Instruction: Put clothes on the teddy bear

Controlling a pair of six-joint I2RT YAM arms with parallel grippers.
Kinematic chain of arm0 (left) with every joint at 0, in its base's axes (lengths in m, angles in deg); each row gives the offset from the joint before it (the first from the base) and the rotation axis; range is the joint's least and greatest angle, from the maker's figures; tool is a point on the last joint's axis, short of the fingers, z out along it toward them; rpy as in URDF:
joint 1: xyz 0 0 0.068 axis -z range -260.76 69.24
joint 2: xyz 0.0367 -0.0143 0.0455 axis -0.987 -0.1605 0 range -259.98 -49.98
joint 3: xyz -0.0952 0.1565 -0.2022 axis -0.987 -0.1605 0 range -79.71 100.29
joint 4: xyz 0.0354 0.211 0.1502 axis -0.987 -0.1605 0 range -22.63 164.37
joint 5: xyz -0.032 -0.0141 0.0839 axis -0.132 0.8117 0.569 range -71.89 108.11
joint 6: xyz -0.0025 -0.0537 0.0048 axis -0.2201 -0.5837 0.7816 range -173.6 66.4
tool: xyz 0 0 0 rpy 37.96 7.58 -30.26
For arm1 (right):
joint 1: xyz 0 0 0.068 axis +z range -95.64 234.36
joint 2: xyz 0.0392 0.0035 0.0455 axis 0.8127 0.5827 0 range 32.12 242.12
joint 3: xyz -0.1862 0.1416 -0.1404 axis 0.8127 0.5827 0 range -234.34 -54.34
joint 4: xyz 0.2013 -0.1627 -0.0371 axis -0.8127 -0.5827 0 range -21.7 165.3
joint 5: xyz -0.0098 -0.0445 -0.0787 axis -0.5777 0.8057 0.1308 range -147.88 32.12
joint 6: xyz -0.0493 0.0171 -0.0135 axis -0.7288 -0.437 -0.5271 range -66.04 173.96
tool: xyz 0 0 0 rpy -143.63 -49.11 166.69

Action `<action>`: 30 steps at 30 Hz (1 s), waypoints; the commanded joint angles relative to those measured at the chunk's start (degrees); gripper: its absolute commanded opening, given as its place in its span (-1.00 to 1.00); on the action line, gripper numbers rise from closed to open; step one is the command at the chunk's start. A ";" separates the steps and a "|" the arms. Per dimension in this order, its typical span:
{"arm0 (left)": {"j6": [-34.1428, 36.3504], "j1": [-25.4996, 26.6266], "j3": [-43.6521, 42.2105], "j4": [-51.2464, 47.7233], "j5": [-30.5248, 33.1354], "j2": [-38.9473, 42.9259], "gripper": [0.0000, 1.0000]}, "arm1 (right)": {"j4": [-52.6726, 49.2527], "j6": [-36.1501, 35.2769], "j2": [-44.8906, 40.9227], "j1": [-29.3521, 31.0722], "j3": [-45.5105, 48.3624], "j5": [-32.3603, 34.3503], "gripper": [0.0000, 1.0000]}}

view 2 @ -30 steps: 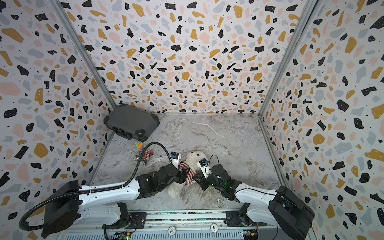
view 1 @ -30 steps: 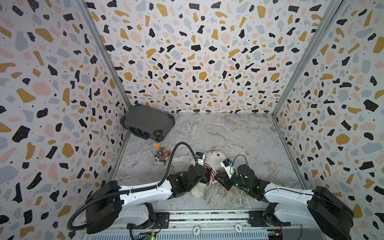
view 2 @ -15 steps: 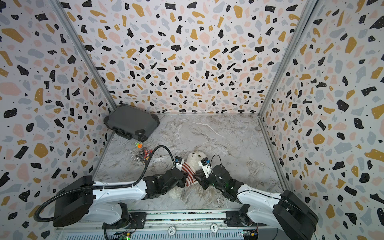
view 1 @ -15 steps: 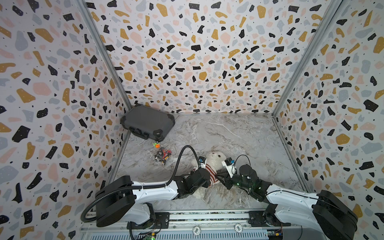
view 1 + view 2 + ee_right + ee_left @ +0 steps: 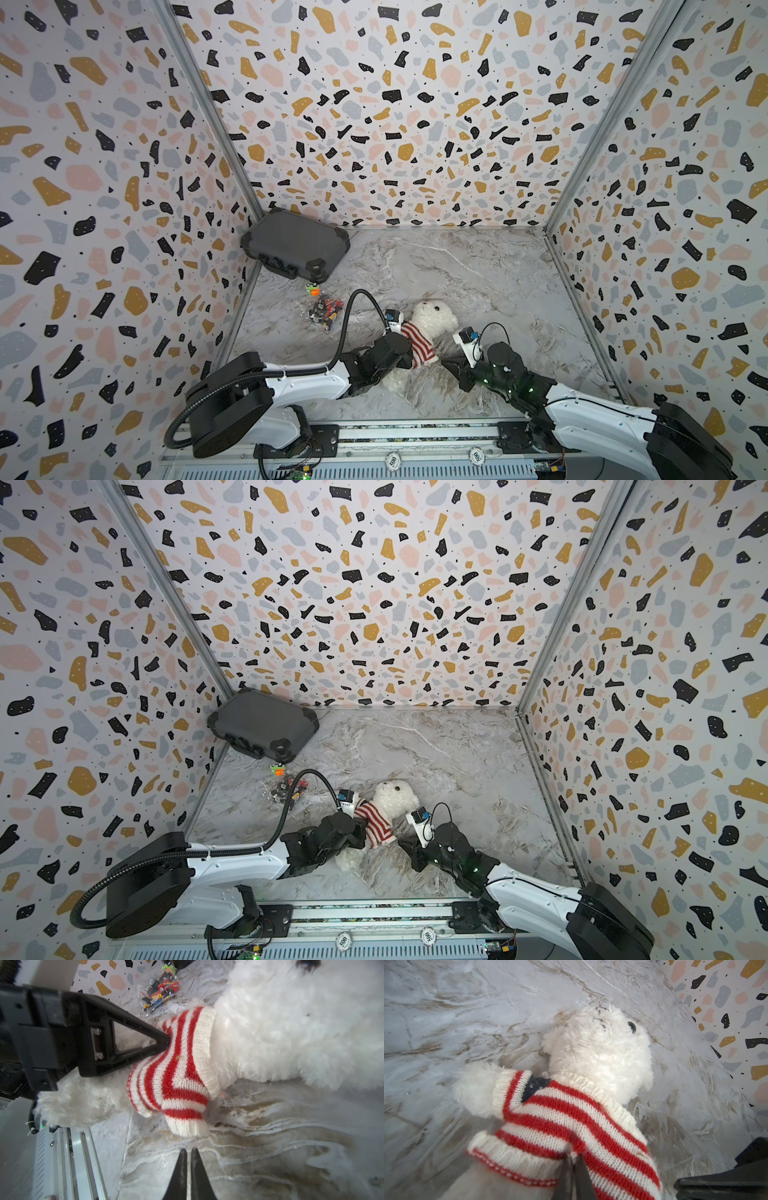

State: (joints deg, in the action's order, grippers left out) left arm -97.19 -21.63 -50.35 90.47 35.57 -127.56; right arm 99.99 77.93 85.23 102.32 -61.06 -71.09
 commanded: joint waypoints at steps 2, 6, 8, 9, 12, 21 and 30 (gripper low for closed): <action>-0.30 -0.74 -1.56 0.41 -0.75 -0.07 -0.99 | 4.52 0.20 3.62 0.37 -0.59 -0.15 -0.94; -0.62 -1.39 -2.39 1.59 -1.32 -0.02 -1.00 | 9.51 0.86 8.52 0.55 -0.48 -1.63 -0.97; -0.44 -1.37 -2.25 1.48 -1.39 -0.02 -1.00 | 11.16 0.94 10.33 0.77 -0.54 -1.98 -0.97; -0.37 -1.37 -2.13 1.53 -1.37 0.02 -1.00 | 12.28 0.94 11.27 0.82 -0.51 -2.16 -0.97; -0.27 -1.45 -2.03 1.48 -1.64 -0.22 -1.00 | 14.38 0.63 13.79 0.81 -1.22 -2.45 -0.96; -0.18 -1.47 -2.29 1.72 -2.24 -0.37 -1.00 | 18.88 -0.79 19.62 0.64 -4.64 -2.87 -0.91; 0.43 -1.44 -2.21 1.67 -2.99 -0.46 -1.00 | 21.95 -2.33 19.70 0.64 -6.59 -3.58 -0.81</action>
State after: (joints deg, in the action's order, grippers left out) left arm -97.72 -22.72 -51.40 92.72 33.58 -127.56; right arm 118.91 76.77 105.99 102.87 -65.98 -73.78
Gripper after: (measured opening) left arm 0.050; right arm 0.087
